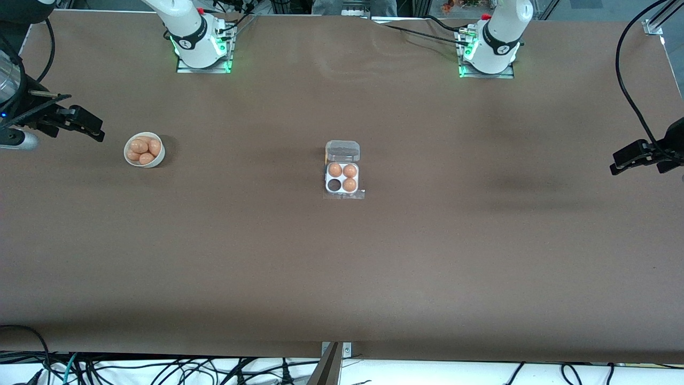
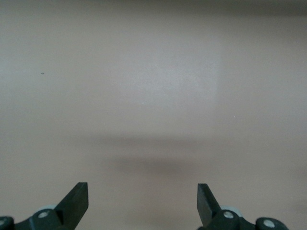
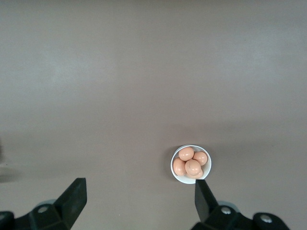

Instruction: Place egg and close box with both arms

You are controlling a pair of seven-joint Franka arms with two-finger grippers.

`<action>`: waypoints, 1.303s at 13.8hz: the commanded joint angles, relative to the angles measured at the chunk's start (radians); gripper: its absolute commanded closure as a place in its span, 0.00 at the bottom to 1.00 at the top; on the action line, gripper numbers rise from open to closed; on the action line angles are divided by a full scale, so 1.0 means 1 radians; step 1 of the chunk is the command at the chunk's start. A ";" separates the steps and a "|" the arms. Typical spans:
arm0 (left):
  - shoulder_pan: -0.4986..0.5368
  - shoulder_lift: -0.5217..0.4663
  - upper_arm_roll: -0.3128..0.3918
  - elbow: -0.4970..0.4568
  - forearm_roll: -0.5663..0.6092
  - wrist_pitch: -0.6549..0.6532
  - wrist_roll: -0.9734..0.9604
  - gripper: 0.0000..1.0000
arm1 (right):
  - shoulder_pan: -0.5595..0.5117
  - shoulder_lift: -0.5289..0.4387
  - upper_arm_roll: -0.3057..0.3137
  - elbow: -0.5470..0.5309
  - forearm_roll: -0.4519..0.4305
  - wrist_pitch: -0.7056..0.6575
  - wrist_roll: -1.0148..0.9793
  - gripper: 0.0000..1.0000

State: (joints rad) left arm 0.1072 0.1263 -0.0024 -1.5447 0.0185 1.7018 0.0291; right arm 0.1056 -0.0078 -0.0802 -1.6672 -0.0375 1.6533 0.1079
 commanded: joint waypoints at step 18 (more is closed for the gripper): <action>0.006 0.025 -0.001 0.029 -0.017 -0.018 0.029 0.00 | -0.001 -0.009 0.000 -0.006 -0.007 -0.007 -0.002 0.00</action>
State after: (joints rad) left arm 0.1072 0.1292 -0.0024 -1.5447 0.0185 1.7014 0.0291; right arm 0.1056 -0.0078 -0.0802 -1.6673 -0.0376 1.6521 0.1079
